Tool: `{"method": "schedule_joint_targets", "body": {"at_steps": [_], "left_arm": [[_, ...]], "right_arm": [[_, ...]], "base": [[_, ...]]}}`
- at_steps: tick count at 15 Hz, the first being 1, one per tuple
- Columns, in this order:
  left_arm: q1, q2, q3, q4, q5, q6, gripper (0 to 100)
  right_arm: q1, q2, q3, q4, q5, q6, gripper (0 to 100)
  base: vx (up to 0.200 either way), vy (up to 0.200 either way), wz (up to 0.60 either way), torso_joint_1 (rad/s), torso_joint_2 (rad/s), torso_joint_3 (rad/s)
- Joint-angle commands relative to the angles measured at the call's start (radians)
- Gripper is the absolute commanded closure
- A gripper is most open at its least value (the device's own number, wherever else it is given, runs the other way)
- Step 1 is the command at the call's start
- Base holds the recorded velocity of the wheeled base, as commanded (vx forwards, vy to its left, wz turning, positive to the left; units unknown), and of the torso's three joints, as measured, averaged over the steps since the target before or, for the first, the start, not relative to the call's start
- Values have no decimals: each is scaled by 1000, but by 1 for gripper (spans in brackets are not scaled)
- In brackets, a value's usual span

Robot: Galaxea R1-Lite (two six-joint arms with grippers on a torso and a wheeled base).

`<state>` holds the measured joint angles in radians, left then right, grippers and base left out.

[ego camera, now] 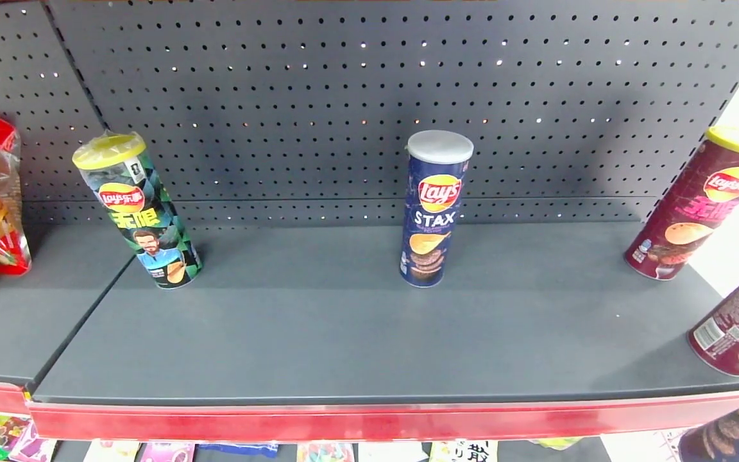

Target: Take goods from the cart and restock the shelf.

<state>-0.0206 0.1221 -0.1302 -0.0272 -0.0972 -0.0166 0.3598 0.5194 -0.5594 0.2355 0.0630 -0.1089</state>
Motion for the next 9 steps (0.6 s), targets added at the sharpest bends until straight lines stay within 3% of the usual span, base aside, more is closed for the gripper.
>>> {"method": "schedule_joint_targets", "body": {"at_steps": [1,2,3,4,5,7,9], "left_arm": [[-78,708,-476,-165,-64,-149,0],[-131,754,-463,-215,-122,-121,0],[-199,869,-443,-292,-262,-75,0],[-202,949,-462,-329,-346,-39,0],[-226,1079,-514,-372,-455,56,0],[-272,1200,-585,-378,-499,118,0],[-390,1383,-767,-379,-499,122,0]], "right_arm": [[1,30,1,1,5,2,100],[1,30,1,1,6,3,100],[1,27,9,1,6,9,100],[2,27,13,1,6,11,100],[1,22,16,-1,6,14,100],[1,19,16,-1,6,15,100],[1,19,13,-10,6,29,100]], "base": [[0,0,0,0,0,0],[0,0,0,0,0,0],[0,0,0,0,0,0],[0,0,0,0,0,0],[0,0,0,0,0,0],[0,0,0,0,0,0],[0,0,0,0,0,0]]}}
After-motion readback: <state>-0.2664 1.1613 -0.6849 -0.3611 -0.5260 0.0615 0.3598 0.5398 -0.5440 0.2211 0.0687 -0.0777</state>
